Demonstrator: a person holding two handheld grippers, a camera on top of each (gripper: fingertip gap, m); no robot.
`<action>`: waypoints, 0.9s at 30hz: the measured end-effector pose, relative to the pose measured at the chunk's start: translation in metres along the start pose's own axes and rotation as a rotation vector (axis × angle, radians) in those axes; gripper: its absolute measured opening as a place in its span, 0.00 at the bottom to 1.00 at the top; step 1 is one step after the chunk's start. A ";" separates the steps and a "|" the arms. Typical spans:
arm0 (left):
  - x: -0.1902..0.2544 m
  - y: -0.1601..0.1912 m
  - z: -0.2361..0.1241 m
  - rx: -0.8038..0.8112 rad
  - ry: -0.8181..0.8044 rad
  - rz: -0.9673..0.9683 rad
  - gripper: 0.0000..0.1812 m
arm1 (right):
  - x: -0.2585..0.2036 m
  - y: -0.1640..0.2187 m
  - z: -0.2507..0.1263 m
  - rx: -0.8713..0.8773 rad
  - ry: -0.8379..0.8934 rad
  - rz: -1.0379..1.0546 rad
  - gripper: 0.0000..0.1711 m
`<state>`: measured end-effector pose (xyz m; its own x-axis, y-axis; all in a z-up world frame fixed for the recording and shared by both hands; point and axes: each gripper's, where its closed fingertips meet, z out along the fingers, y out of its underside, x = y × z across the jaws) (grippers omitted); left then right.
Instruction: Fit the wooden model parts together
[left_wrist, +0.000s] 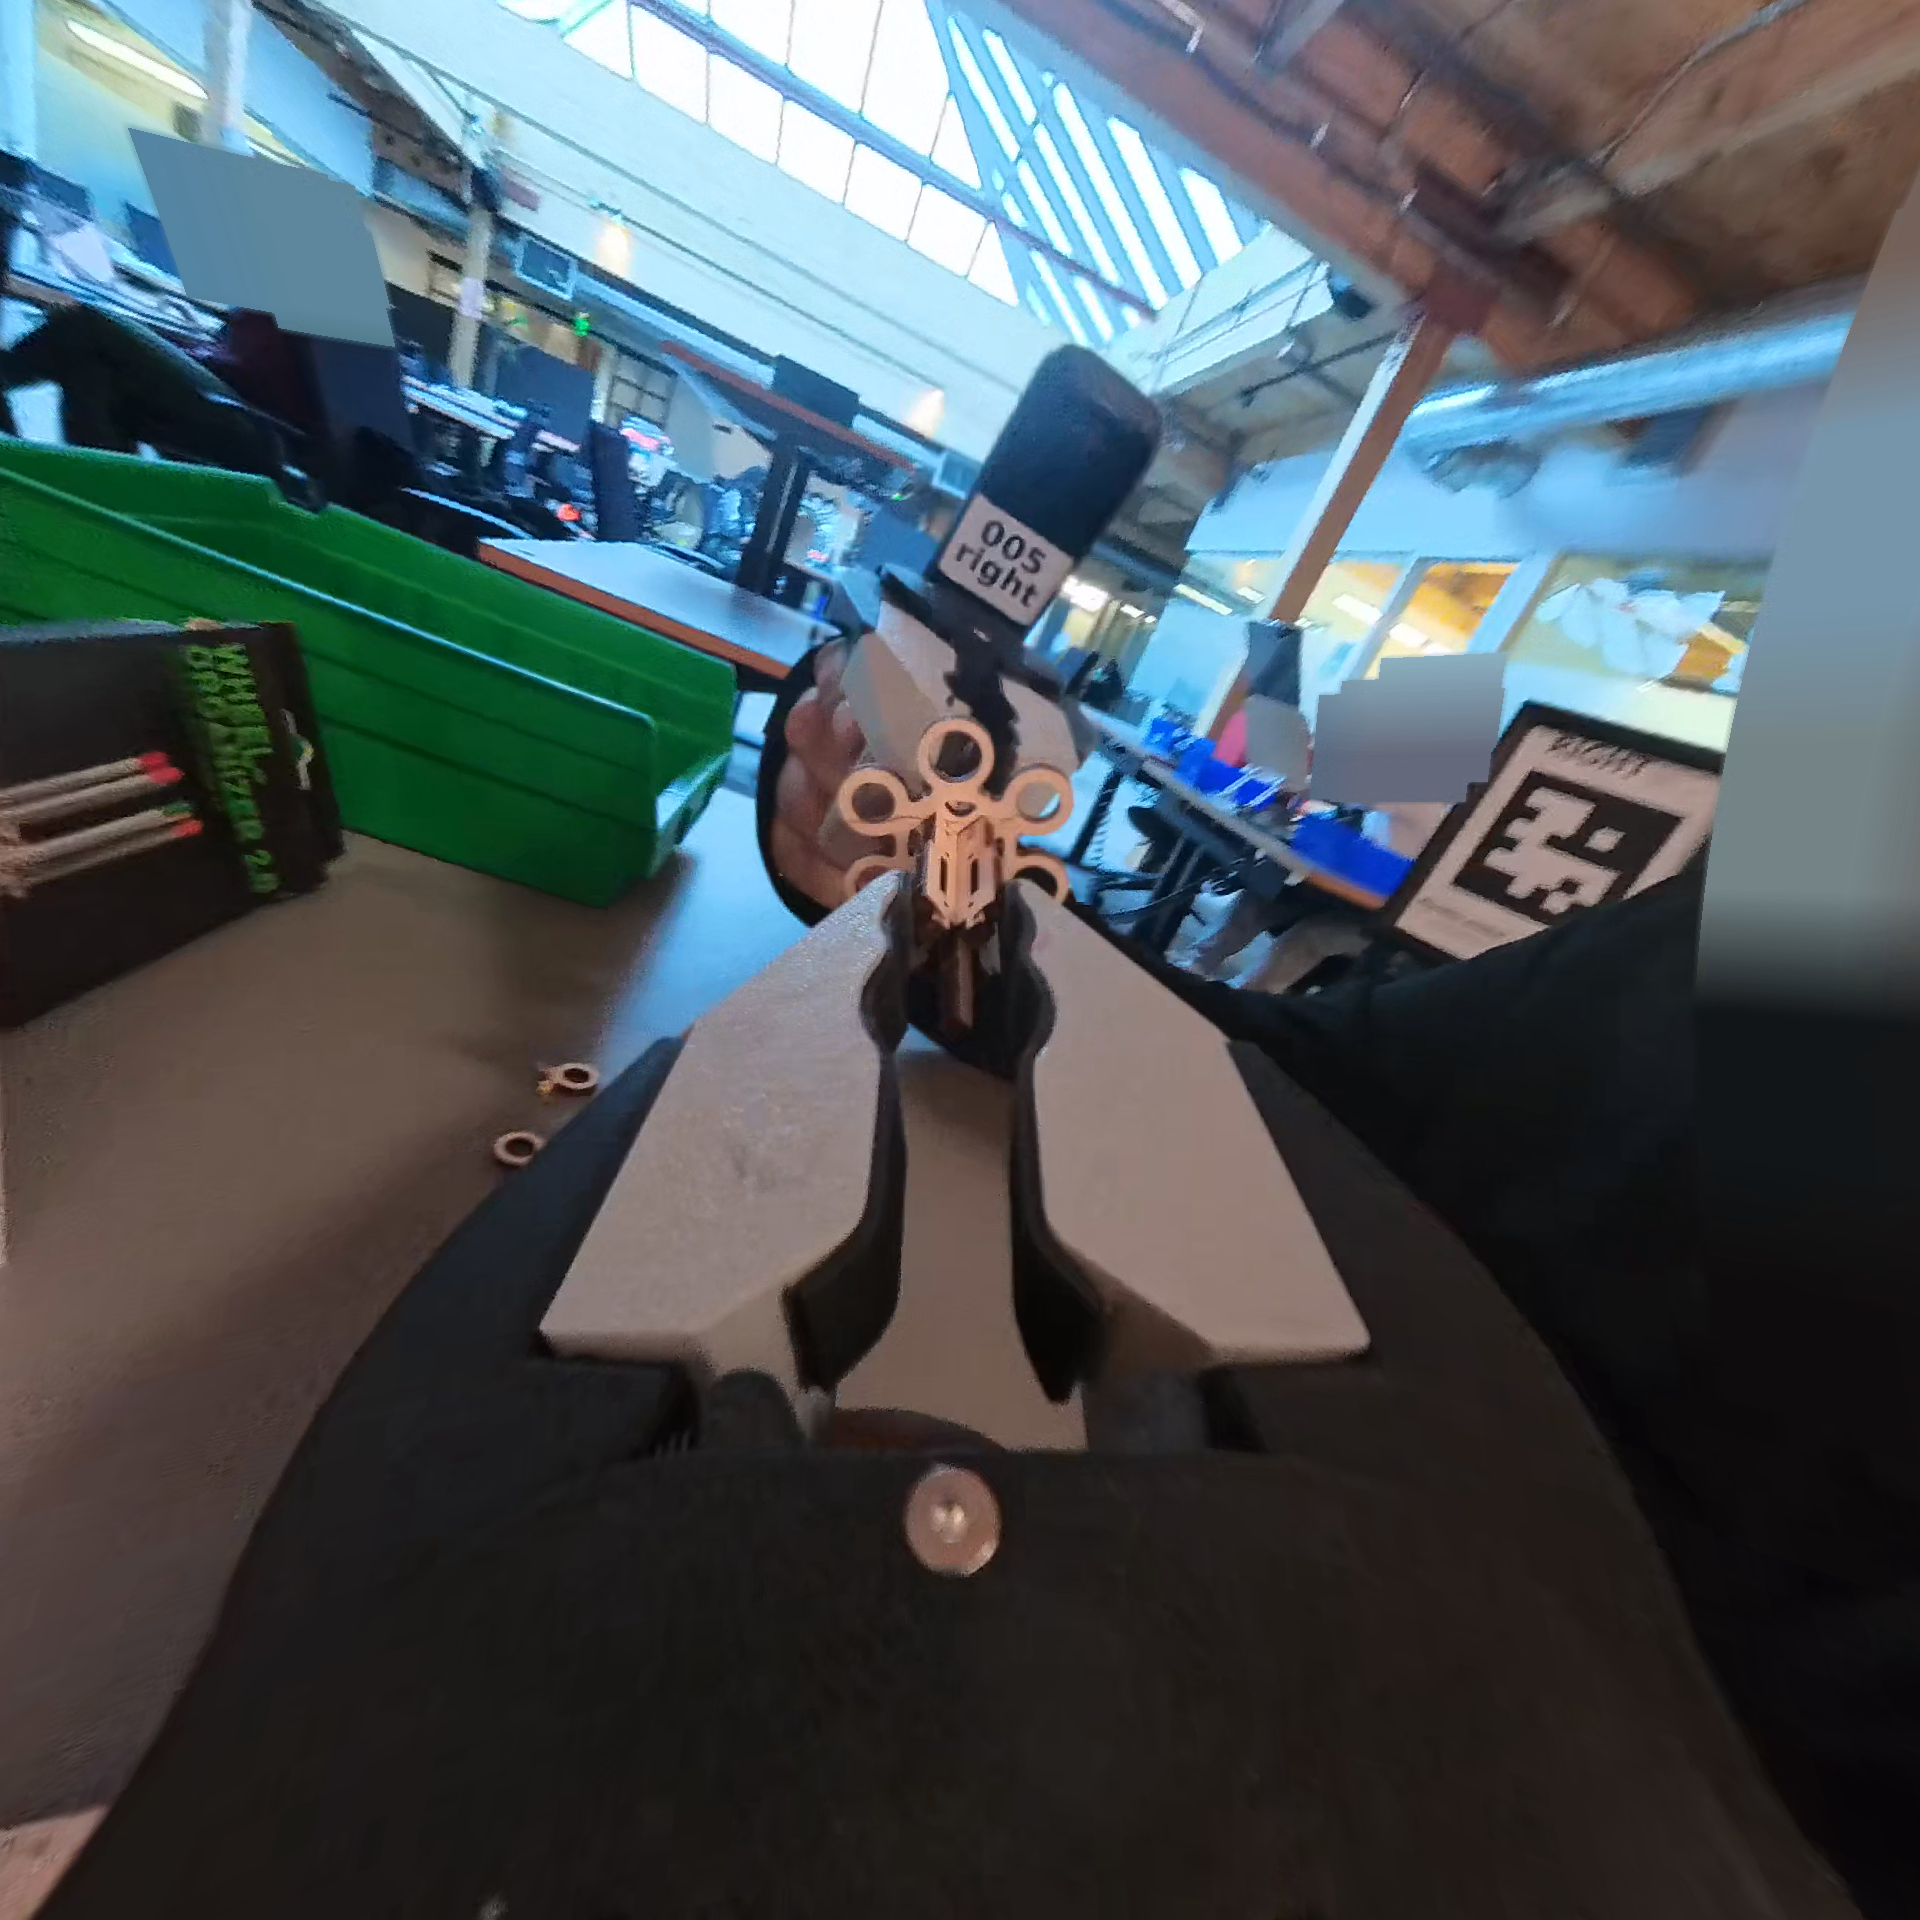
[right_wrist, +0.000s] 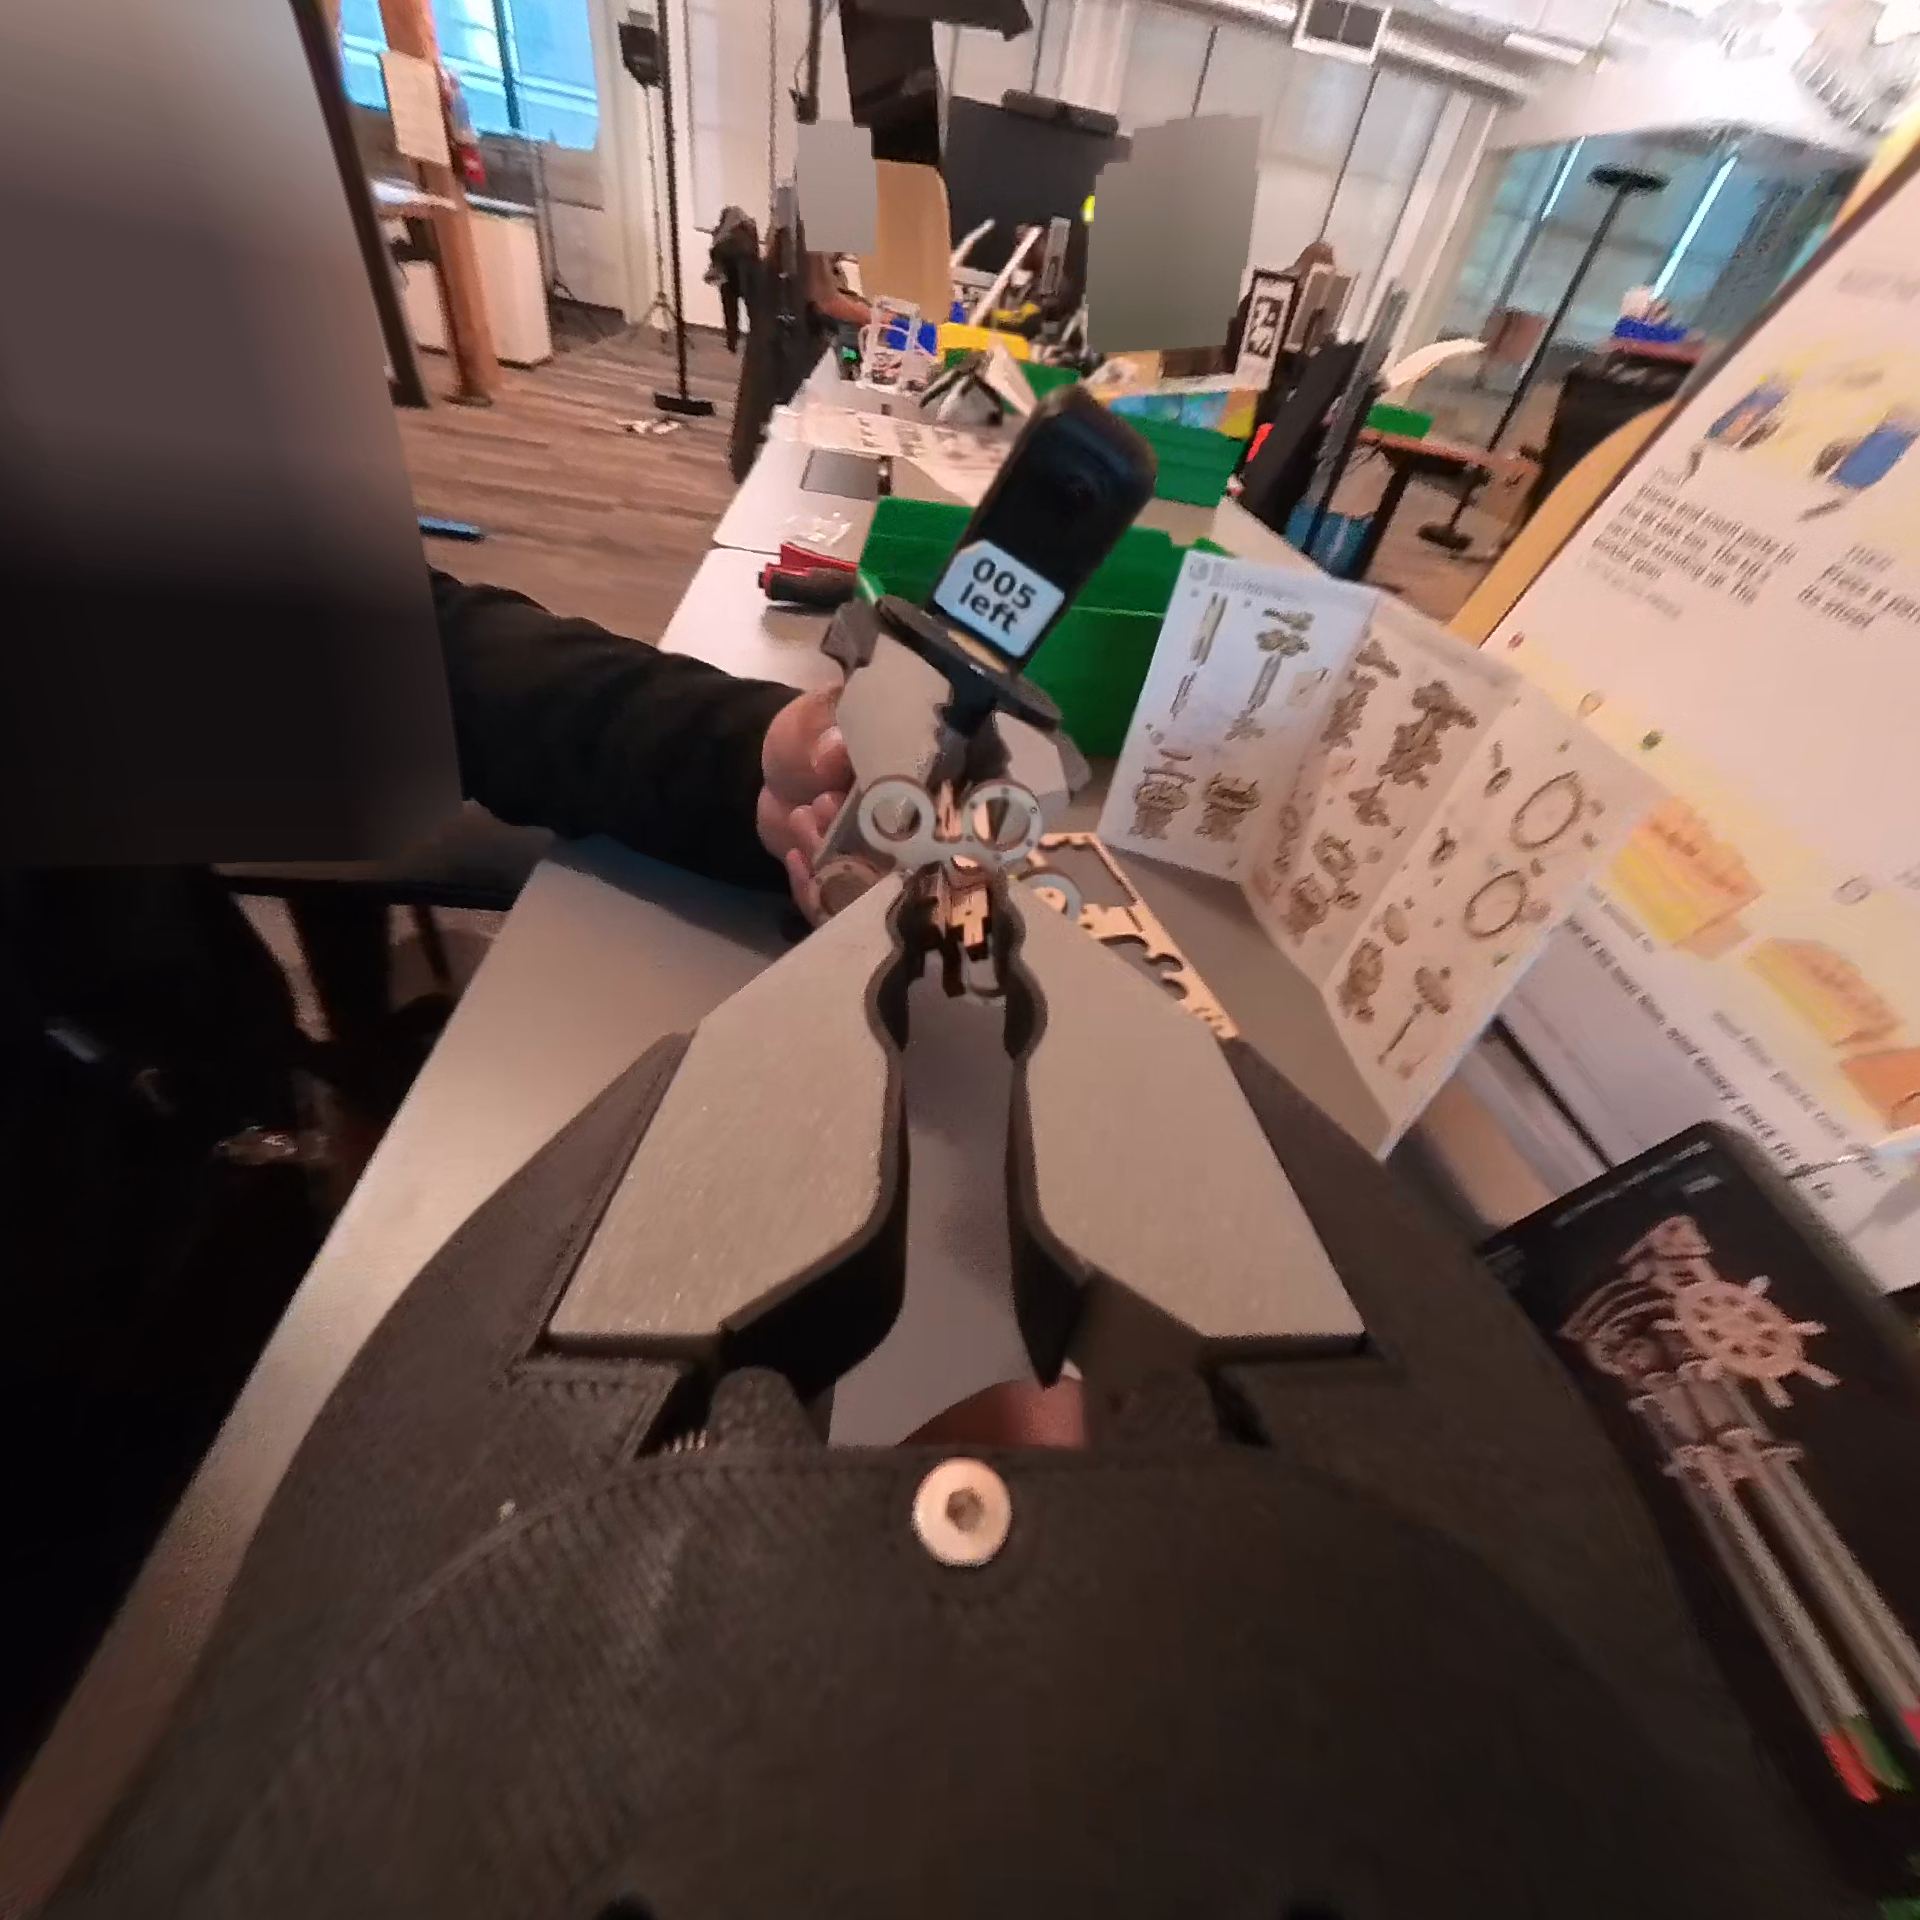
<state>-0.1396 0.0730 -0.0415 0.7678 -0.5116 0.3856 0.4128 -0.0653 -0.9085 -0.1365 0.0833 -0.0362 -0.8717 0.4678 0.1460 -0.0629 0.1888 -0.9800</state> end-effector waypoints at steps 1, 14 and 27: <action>0.002 -0.001 0.000 0.008 0.019 -0.016 0.07 | -0.001 -0.003 0.000 0.002 0.018 -0.035 0.05; 0.005 0.006 0.005 -0.023 0.027 -0.027 0.07 | -0.008 0.002 -0.004 -0.053 0.036 -0.113 0.04; 0.005 0.007 0.005 -0.034 0.003 0.001 0.06 | -0.009 0.003 -0.004 -0.062 0.009 -0.082 0.04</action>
<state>-0.1300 0.0746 -0.0455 0.7666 -0.5141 0.3847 0.3953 -0.0943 -0.9137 -0.1264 0.0833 -0.0403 -0.8607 0.4560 0.2264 -0.1030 0.2796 -0.9546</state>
